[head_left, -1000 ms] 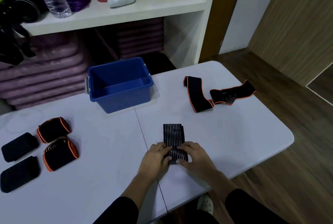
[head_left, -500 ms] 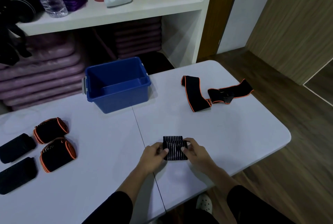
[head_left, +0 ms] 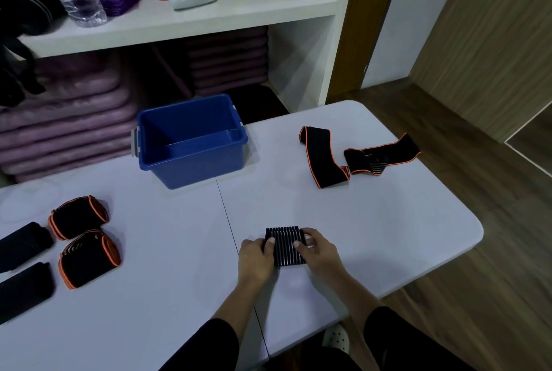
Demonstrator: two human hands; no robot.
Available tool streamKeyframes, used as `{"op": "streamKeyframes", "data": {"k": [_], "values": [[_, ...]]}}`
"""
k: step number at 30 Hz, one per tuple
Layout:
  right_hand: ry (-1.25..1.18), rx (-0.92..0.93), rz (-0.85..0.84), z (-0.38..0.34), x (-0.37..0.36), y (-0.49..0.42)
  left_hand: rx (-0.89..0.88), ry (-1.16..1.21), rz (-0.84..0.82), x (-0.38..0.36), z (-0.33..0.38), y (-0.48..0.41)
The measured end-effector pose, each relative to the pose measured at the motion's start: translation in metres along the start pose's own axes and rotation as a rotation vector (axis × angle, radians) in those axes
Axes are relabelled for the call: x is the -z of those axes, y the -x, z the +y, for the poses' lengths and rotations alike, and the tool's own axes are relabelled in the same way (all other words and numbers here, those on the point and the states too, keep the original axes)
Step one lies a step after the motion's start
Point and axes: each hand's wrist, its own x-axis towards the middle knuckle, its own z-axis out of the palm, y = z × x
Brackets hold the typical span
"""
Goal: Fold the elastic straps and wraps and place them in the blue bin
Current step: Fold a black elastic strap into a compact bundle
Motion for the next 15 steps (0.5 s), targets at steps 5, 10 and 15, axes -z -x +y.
{"op": "streamKeyframes", "data": {"k": [5, 10, 15], "values": [[-0.076, -0.052, 0.018, -0.003, -0.004, -0.004, 0.168, 0.182, -0.083, 0.006, 0.005, -0.005], [-0.103, 0.007, -0.035, -0.013, -0.016, -0.001, 0.316, 0.517, -0.112, 0.028, -0.008, 0.001], [-0.052, 0.112, -0.243, -0.044, -0.070, 0.009, 0.348, 0.835, 0.079, 0.081, -0.042, 0.022]]}}
